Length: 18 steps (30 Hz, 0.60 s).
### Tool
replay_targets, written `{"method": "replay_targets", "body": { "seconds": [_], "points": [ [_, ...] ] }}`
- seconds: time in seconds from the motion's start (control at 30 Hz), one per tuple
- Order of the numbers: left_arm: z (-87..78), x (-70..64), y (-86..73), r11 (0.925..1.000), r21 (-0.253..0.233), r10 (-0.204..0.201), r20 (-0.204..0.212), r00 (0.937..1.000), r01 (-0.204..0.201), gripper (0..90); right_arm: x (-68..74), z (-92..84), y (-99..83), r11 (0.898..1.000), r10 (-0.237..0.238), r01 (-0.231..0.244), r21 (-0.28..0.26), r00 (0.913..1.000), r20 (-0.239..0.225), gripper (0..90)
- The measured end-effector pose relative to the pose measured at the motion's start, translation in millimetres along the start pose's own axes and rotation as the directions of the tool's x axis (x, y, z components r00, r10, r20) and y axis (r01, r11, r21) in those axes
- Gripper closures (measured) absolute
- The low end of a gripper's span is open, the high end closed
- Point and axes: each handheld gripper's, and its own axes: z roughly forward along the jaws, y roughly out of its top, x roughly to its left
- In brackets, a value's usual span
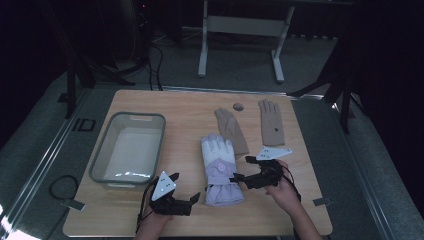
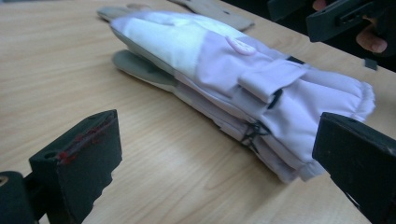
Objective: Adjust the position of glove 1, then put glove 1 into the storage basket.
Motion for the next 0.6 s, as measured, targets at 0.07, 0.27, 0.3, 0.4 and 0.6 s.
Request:
{"method": "replay_targets", "body": {
  "seconds": [0.07, 0.27, 0.3, 0.4, 0.6],
  "points": [
    [2.4, -3.5, 2.2, 0.9995, 0.032, -0.006, 0.018, 0.9998, 0.005, 1.4, -1.7, -0.1, -2.0, 0.999, 0.03, -0.03, 0.014, 0.9995, 0.014, 15.7],
    [3.8, -12.6, 10.9, 0.9954, 0.09, -0.04, 0.076, 0.9963, 0.033, 3.4, 0.9, -2.6, -3.6, 0.998, 0.068, -0.068, -0.011, 0.9972, 0.029, 10.7],
    [4.2, -14.4, 13.4, 0.9947, 0.099, -0.038, 0.073, 0.9966, 0.031, 3.5, 1.7, -2.8, -3.4, 0.997, 0.073, -0.073, -0.008, 0.9971, 0.023, 10.8],
    [4.8, -19.5, 22.0, 0.9942, 0.104, -0.032, 0.069, 0.9971, 0.025, 3.5, 4.1, -3.6, -3.0, 0.997, 0.074, -0.074, -0.01, 0.9971, 0.015, 11.4],
    [9.5, -33.4, 38.0, 0.9938, 0.11, 0.006, 0.042, 0.9991, -0.01, 9.3, 8.6, -8.1, 4.1, 0.995, 0.095, -0.094, -0.014, 0.9909, 0.096, 54.2]
  ]
}}
